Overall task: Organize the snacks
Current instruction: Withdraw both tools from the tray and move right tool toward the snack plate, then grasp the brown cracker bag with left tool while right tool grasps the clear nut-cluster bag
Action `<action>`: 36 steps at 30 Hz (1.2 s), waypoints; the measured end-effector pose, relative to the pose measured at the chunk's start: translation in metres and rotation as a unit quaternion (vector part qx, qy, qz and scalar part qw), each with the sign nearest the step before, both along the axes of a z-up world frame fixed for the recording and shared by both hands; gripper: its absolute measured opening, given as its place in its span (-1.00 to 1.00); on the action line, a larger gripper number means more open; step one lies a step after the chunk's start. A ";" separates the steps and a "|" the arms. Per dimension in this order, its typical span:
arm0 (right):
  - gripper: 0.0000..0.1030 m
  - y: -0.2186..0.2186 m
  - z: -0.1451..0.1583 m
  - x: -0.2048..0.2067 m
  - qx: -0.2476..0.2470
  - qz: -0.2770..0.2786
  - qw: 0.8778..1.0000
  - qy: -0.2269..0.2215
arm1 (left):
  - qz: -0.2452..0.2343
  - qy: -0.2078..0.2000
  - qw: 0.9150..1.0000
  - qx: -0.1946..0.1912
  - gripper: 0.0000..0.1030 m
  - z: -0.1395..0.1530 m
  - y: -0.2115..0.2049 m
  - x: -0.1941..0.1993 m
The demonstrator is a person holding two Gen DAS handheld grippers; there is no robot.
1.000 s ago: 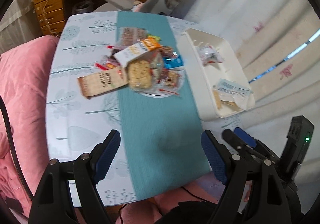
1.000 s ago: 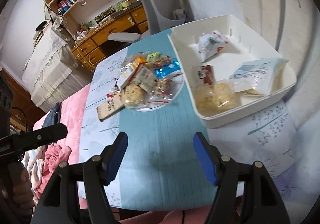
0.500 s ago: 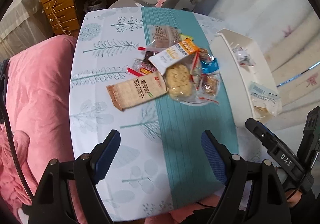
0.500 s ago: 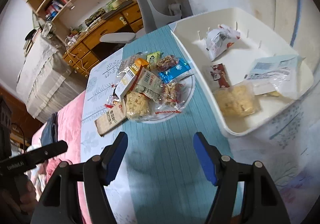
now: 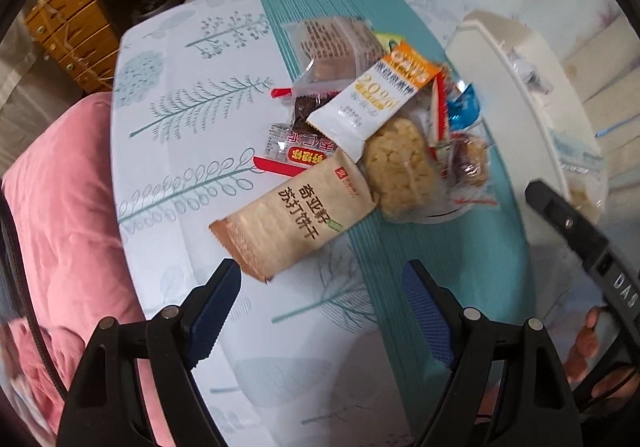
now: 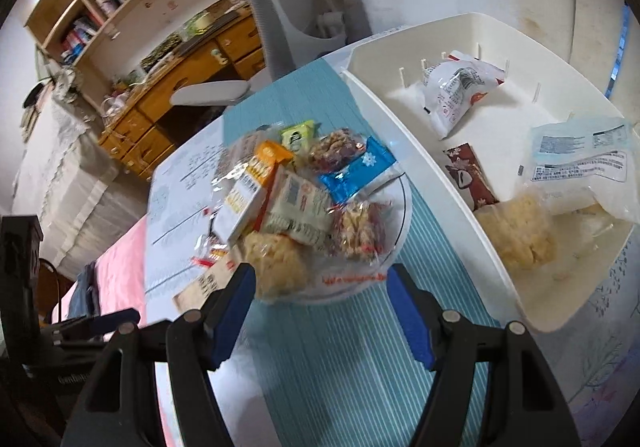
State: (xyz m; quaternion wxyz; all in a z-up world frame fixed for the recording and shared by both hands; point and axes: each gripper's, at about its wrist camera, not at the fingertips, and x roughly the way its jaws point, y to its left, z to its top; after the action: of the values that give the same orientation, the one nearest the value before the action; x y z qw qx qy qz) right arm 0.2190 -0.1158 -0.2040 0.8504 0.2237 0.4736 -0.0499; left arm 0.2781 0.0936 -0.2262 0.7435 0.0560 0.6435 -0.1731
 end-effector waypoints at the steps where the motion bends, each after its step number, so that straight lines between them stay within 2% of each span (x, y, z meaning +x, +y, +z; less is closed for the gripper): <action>1: 0.33 0.002 -0.004 0.005 -0.006 -0.004 1.000 0.004 | -0.009 0.003 1.000 0.004 0.59 -0.006 -0.002 0.004; 7: 0.33 0.007 -0.026 0.026 -0.023 -0.011 0.999 0.039 | -0.064 0.016 0.997 0.039 0.59 -0.037 -0.013 0.023; 16: 0.32 0.011 -0.059 0.049 -0.046 -0.016 0.995 0.086 | -0.102 0.036 0.991 0.074 0.59 -0.067 -0.022 0.046; 24: 0.27 0.004 -0.079 0.062 -0.062 -0.026 0.991 0.115 | -0.133 0.046 0.988 0.064 0.59 -0.074 -0.031 0.064; 36: 0.16 -0.001 -0.084 0.068 -0.099 -0.017 0.989 0.109 | -0.168 0.063 0.982 0.055 0.56 -0.086 -0.045 0.067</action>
State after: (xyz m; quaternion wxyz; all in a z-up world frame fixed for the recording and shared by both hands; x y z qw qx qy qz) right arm 0.2869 -0.1168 -0.2884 0.8109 0.1401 0.5520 -0.1349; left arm 0.3452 0.0482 -0.3120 0.6575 0.1937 0.6790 -0.2630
